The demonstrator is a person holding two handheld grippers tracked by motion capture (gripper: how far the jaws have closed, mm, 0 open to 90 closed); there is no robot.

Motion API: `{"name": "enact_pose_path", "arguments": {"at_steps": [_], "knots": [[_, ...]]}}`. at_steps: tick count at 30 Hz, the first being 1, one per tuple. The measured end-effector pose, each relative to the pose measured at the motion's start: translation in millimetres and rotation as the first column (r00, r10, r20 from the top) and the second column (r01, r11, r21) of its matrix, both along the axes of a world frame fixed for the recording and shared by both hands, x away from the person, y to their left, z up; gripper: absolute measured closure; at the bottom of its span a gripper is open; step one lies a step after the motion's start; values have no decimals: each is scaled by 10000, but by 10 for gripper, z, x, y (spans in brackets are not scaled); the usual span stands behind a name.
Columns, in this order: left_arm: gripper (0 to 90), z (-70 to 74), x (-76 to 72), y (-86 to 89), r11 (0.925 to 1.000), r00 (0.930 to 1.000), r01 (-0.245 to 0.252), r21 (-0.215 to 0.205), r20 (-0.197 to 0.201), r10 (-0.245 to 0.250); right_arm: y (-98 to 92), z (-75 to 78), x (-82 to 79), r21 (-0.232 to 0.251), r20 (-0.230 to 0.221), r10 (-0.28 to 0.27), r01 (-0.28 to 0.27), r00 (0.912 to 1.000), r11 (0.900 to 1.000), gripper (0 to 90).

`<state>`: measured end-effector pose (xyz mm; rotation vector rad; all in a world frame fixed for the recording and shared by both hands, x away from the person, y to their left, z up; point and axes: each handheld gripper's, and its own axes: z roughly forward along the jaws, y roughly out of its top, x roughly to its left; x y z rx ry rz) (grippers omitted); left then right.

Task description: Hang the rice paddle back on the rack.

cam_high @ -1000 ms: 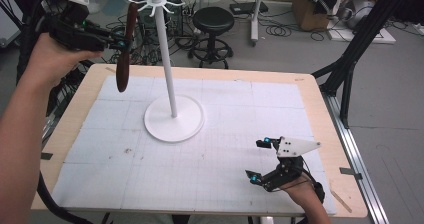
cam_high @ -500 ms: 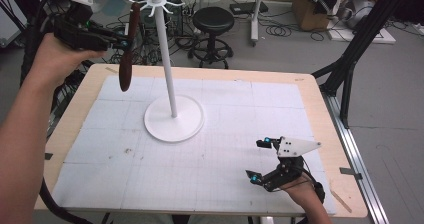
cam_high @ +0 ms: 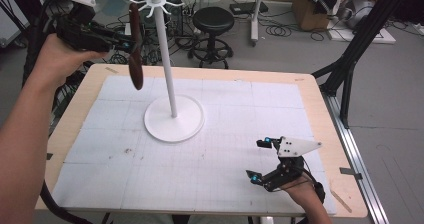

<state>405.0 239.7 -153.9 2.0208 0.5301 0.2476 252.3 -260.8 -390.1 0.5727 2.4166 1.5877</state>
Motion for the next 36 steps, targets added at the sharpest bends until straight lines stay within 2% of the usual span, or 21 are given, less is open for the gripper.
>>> {"name": "enact_pose_path", "arguments": {"at_steps": [4,7,9,11,12,14,16,19,25,29,31,36], "knots": [[603,-10,4,10,10000,9998,33,-66,-171,-34,4,0,-3,-18,-63,32,-33,10000,10000,3],[545,-14,2,25,9994,9994,247,-232,-248,-253,3,0,-1,-13,-11,5,-5,10000,10000,3],[496,-20,-11,28,9977,9981,515,-430,-320,-529,2,1,-2,-3,-23,3,-3,10000,10000,3],[467,-44,-28,55,9924,9953,902,-836,-263,-927,2,1,-3,-12,-29,18,-18,10000,10000,3],[453,-61,-37,65,9907,9947,941,-981,-319,-977,3,1,-3,-4,-32,18,-18,10000,10000,3],[431,-97,-46,89,9921,9943,992,-770,-305,-1018,3,0,0,-8,-24,5,-5,10000,10000,3],[399,-113,-53,106,9919,9938,1040,-729,-318,-1065,6,-1,-1,-7,-52,9,-9,10000,10000,3],[349,-112,-85,127,9904,9940,1054,-893,-183,-1074,9,-3,0,-40,-43,14,-15,10000,10000,3],[149,-138,-163,145,9948,9981,611,-817,71,-608,11,-2,-3,-1,-87,-11,11,10000,10000,3],[55,-166,-188,135,9934,9974,724,-887,85,-719,12,0,-4,9,-79,10,-10,10000,10000,3],[23,-178,-203,125,9917,9962,874,-945,78,-871,10,0,-2,-2,-40,-5,5,10000,10000,3],[17,-211,-248,112,9893,9947,1027,-1033,138,-1018,9,0,-1,4,-47,11,-11,10000,10000,3]]}}
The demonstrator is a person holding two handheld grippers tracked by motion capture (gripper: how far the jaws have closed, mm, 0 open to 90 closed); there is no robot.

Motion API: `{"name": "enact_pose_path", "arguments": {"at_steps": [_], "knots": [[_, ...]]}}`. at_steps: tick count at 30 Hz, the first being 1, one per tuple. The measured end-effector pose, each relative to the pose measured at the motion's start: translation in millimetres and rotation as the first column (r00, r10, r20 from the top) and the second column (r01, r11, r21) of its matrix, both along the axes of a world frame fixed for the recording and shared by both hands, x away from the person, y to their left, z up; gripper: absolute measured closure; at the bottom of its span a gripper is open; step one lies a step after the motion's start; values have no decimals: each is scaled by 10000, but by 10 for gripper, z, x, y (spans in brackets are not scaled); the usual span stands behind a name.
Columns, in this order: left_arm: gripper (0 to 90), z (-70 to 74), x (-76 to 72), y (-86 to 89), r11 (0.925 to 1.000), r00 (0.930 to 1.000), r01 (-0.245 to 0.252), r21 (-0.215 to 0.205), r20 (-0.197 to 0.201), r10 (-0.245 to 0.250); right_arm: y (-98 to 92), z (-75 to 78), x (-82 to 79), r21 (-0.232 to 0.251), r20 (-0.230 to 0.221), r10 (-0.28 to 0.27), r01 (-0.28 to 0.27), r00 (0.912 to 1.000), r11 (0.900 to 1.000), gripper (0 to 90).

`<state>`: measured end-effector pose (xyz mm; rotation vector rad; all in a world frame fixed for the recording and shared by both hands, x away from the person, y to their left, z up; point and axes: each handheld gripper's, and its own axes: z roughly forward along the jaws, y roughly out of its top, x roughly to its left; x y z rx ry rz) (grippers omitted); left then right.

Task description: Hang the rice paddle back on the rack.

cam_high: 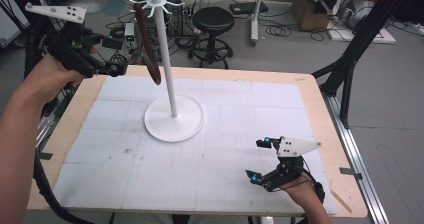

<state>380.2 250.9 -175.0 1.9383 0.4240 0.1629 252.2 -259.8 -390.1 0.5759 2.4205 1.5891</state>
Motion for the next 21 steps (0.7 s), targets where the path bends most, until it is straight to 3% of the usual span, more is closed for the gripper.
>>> {"name": "enact_pose_path", "arguments": {"at_steps": [6,9,21], "knots": [[17,-46,-57,45,9999,10000,-55,-92,68,56,-1,4,-4,62,-2,-37,37,10000,10000,3],[17,-88,-93,85,9993,10000,-47,-361,64,49,-1,4,-2,3,32,-15,15,10000,10000,3],[17,-274,-243,137,9988,9998,-13,-499,203,23,12,13,-7,36,134,-43,43,9999,10000,3]]}}
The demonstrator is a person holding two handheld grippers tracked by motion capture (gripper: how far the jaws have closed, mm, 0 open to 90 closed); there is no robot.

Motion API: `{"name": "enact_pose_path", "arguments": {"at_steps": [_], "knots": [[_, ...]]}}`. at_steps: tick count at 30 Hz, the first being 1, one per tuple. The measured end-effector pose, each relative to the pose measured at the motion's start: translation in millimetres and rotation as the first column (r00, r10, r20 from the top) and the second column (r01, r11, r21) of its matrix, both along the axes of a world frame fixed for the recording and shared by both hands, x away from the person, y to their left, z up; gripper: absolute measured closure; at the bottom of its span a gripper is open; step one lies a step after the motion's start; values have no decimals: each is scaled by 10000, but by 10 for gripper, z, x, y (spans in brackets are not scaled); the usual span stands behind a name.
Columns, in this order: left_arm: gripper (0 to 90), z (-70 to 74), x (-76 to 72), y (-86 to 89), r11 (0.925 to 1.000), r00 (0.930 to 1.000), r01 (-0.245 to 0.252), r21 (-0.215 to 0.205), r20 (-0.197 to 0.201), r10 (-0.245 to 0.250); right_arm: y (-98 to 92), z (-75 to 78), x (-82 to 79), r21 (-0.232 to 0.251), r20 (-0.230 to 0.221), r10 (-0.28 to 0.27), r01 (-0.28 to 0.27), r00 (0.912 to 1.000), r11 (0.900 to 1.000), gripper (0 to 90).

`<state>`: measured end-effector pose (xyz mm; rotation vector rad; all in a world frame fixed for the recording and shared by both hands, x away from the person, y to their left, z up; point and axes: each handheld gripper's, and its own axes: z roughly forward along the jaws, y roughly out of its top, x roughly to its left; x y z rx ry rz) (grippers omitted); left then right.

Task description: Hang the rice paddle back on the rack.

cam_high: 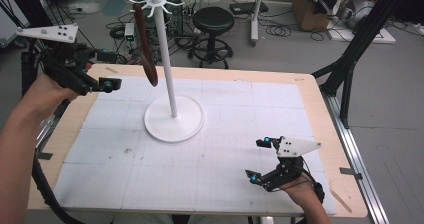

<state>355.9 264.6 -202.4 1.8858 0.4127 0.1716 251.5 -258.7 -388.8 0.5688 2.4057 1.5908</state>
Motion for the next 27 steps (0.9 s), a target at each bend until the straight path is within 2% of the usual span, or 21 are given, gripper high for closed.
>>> {"name": "enact_pose_path", "arguments": {"at_steps": [15,23,27], "knots": [[17,-227,-165,46,9998,10000,-32,-205,53,33,-15,22,-15,231,-53,-83,84,10000,9997,3],[17,-369,-263,86,9996,9995,-146,-233,264,152,-18,33,-22,343,-68,-154,157,9999,9993,3],[17,-446,-300,96,9993,9998,-117,-351,186,124,-18,41,-24,419,-17,-227,228,9997,9989,3]]}}
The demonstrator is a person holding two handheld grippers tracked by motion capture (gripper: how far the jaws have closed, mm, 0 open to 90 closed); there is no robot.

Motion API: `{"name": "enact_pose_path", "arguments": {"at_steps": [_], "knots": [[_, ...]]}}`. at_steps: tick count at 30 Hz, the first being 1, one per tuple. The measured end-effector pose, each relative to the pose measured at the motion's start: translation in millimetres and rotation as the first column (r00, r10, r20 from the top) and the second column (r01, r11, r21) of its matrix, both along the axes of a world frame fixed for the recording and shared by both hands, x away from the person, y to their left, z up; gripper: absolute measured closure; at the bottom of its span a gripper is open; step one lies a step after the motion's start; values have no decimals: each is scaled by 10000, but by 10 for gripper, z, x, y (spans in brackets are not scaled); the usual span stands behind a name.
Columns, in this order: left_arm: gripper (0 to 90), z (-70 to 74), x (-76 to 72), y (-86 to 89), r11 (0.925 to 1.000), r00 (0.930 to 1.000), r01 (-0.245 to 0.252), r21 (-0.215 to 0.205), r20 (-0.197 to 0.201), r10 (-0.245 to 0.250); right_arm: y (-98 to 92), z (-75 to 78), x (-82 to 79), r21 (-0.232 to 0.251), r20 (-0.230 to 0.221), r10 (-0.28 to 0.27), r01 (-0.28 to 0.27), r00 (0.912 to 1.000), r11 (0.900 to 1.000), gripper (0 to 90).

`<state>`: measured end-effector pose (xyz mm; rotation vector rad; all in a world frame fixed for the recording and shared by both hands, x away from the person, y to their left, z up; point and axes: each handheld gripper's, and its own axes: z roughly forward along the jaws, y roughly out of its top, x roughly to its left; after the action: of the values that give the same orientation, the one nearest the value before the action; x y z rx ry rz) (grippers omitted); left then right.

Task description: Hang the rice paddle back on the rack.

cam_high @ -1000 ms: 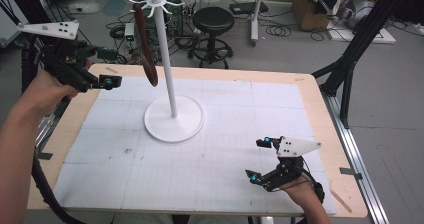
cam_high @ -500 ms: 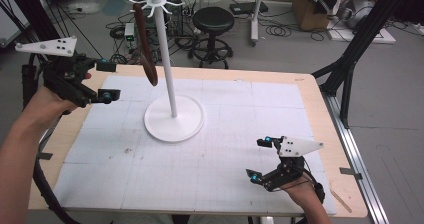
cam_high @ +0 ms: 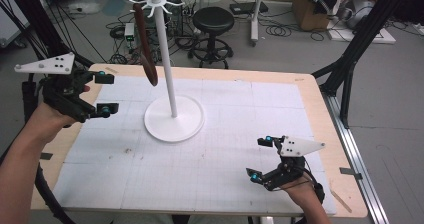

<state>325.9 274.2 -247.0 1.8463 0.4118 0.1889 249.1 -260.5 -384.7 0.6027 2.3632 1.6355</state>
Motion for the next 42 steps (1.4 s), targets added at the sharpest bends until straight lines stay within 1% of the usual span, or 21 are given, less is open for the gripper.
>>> {"name": "enact_pose_path", "arguments": {"at_steps": [5,8,11,15,16,24,25,28,33,36,38,42], "knots": [[17,-106,-61,10,10000,10000,-22,-53,-16,22,0,8,0,24,-3,-65,65,10000,10000,3],[17,-162,-96,25,9999,9999,-115,-99,28,116,-5,14,6,71,49,-187,186,9998,9998,3],[17,-211,-133,38,9994,9998,-219,-254,-7,219,-13,22,8,213,18,-257,257,9997,9994,3],[17,-275,-177,47,9994,9997,-231,-276,-56,229,-23,31,19,329,10,-340,339,9994,9989,3],[17,-296,-194,46,9994,9998,-218,-255,-15,218,-22,30,22,348,-24,-344,345,9994,9988,3],[17,-429,-290,62,9985,9993,-362,-403,-47,360,-20,27,49,566,-107,-412,417,9991,9975,3],[17,-440,-296,61,9983,9993,-368,-444,-74,365,-23,28,50,596,-123,-458,465,9989,9971,2],[17,-471,-318,65,9985,9993,-376,-393,-55,374,-35,33,49,705,-150,-530,539,9985,9961,3],[17,-484,-345,66,9980,9992,-390,-489,2,391,-57,44,55,907,-225,-687,705,9974,9934,3],[17,-495,-355,55,9981,9992,-410,-469,-23,409,-57,47,54,882,-225,-726,743,9971,9933,3],[17,-503,-364,50,9981,9991,-417,-448,-10,417,-58,52,55,888,-130,-748,757,9971,9932,3],[17,-508,-385,53,9977,9986,-526,-418,19,527,-65,66,48,966,-199,-785,800,9967,9921,3]]}}
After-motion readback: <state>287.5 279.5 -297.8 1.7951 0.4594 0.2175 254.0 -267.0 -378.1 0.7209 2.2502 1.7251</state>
